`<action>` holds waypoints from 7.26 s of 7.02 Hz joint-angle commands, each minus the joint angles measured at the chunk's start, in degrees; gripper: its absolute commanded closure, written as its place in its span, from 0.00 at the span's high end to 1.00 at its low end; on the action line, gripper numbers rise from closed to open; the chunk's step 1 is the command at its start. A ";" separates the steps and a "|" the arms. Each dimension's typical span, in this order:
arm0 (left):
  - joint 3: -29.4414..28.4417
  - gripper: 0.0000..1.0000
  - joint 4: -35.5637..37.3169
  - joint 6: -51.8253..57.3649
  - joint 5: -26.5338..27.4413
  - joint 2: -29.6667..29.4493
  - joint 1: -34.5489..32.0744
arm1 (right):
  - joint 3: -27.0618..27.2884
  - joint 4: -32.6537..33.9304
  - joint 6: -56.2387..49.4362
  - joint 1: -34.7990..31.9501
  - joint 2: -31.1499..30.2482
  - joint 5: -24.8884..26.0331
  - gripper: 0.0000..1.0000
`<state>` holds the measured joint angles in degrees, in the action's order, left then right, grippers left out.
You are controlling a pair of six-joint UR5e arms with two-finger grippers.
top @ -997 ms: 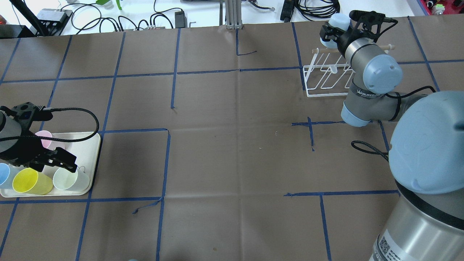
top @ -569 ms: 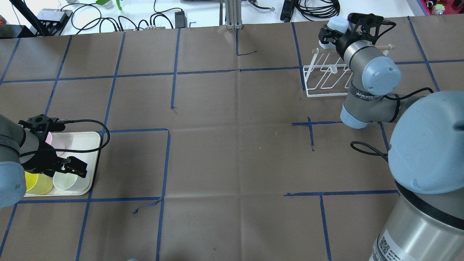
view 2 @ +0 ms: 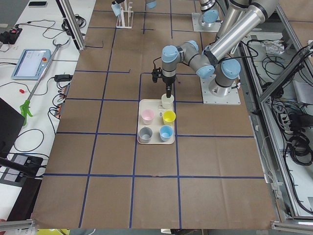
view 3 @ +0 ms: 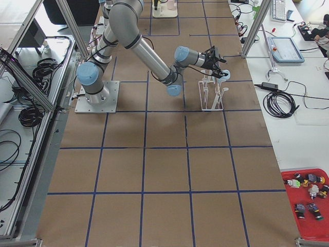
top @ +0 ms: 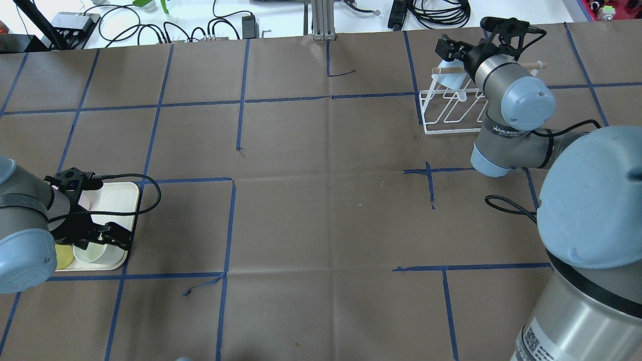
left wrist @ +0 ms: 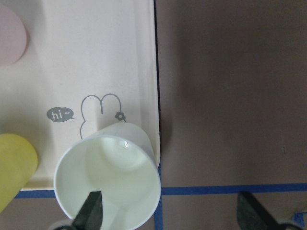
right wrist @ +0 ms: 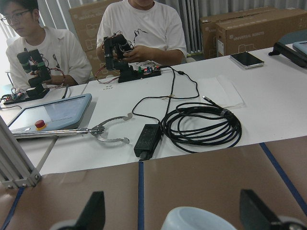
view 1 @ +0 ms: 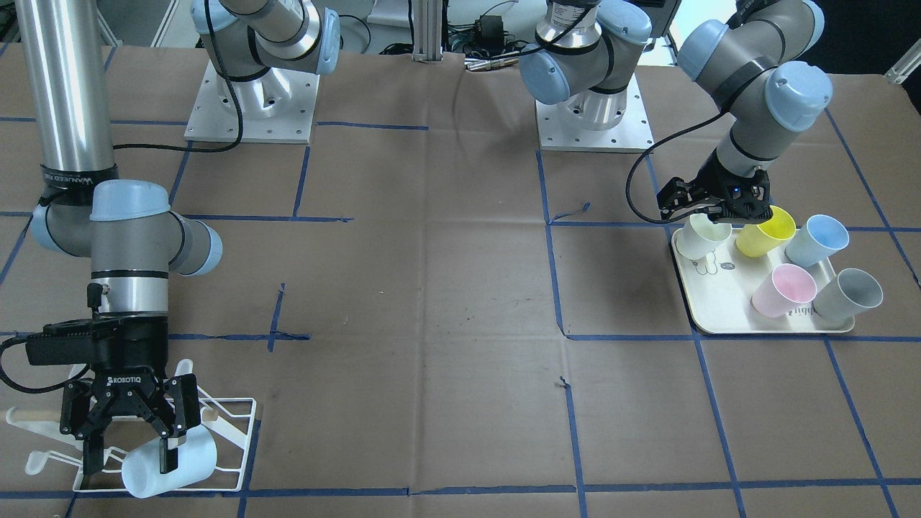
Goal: Transfer IKEA cup to right arm and place on rack
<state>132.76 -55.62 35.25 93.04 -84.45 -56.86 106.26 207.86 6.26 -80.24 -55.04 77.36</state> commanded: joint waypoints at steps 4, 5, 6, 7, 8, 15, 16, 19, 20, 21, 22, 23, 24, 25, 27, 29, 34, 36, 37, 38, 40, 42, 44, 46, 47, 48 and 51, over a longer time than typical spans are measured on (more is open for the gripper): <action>0.31 0.85 3.59 0.09 0.22 -3.79 0.61 | -4.04 0.00 0.50 -0.61 -2.52 -0.01 1.00; 0.22 0.44 3.32 0.35 0.56 -3.97 0.52 | -4.22 0.00 0.59 -1.31 -3.83 -0.01 1.00; 0.13 0.01 2.89 -0.61 3.53 -3.97 0.52 | -4.05 -0.08 0.59 -2.10 -5.58 0.25 1.00; 0.22 0.00 2.71 -0.88 4.25 -3.97 0.52 | -3.78 -2.00 0.59 -2.54 -7.43 0.34 1.00; 0.05 0.00 2.44 -0.97 4.26 -4.14 0.52 | -3.61 -2.37 0.59 -3.59 -9.10 0.17 1.00; -35.22 0.00 -32.83 -2.11 3.64 -3.44 -4.22 | -3.52 -3.24 28.03 -16.86 -9.47 0.08 1.00; -38.68 0.00 -35.33 -1.94 3.38 -4.31 -4.31 | -3.52 -5.86 33.76 -18.01 -9.64 0.08 1.00; -40.39 0.00 -28.11 0.59 -13.45 -9.23 -4.84 | -1.86 -6.06 47.05 -20.39 -9.82 -0.19 1.00; -39.52 0.00 -21.44 1.83 -19.67 -10.46 -6.14 | -0.72 -6.06 51.87 -20.39 -10.08 -3.84 1.00; -38.64 0.00 -15.55 2.45 -24.87 -11.60 -6.94 | 0.43 -6.06 58.45 -20.30 -10.26 -5.71 1.00; -36.54 0.00 -8.09 2.89 -32.14 -12.57 -7.38 | 0.79 -6.06 61.90 -20.56 -10.26 -6.07 1.00; -31.82 0.00 1.03 2.90 -38.04 -13.02 -8.00 | 0.79 -6.06 62.37 -20.65 -10.26 -7.03 1.00; -25.25 0.00 14.52 2.81 -42.63 -13.28 -8.35 | 1.31 -5.98 64.38 -20.92 -10.26 -7.22 1.00; -20.57 0.00 24.32 2.64 -46.50 -13.28 -9.14 | 1.58 -5.80 66.05 -21.18 -10.26 -7.31 1.00; -18.77 0.00 36.40 2.63 -54.50 -15.81 -14.21 | 2.28 -5.28 67.03 -21.01 -10.35 -7.31 1.00; -18.50 0.00 52.38 1.33 -54.80 -22.48 -20.98 | 2.46 -5.18 70.90 -21.09 -10.61 -7.92 1.00; -13.06 0.00 76.37 -24.99 -49.83 -24.09 -26.72 | 2.46 -1.69 81.20 -21.18 -9.73 -7.84 1.00; -13.14 0.00 77.06 -26.02 -48.57 -23.92 -27.77 | 4.20 -1.67 84.09 -21.09 -8.25 -7.05 1.00; -13.05 0.00 77.06 -25.93 -48.56 -23.92 -28.04 | 6.57 -1.58 84.09 -21.09 -7.63 -7.57 1.00; -13.05 0.00 77.15 -25.76 -48.65 -23.92 -28.22 | 6.42 -1.32 84.09 -21.18 -7.19 -7.74 1.00; -12.97 0.00 77.06 -25.75 -48.56 -23.66 -29.44 | 3.71 -1.32 84.17 -21.44 -7.36 -7.92 1.00; -12.96 0.00 76.71 -25.75 -48.13 -22.96 -29.45 | 2.90 -0.45 84.18 -23.98 -6.75 -7.84 1.00; -12.88 0.00 76.62 -25.75 -47.77 -22.95 -29.54 | 1.68 0.09 85.57 -24.26 -6.74 -7.83 1.00; -12.88 0.00 76.62 -25.75 -47.68 -22.87 -29.62 | -1.57 -0.17 87.95 -24.61 -6.05 -7.66 1.00; -12.88 0.00 76.62 -25.75 -47.68 -22.87 -29.62 | -2.89 -0.09 87.95 -26.18 -4.21 -7.75 1.00; -12.88 0.00 76.62 -25.75 -47.68 -22.87 -29.62 | -4.64 -0.09 89.09 -26.97 -2.72 -7.75 1.00; -12.88 0.00 76.62 -25.75 -47.68 -22.87 -29.62 | -6.59 -0.52 89.80 -27.86 -2.00 -7.31 1.00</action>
<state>119.88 21.01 9.49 45.37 -107.31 -86.48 100.11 207.45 95.92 -107.87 -57.25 69.96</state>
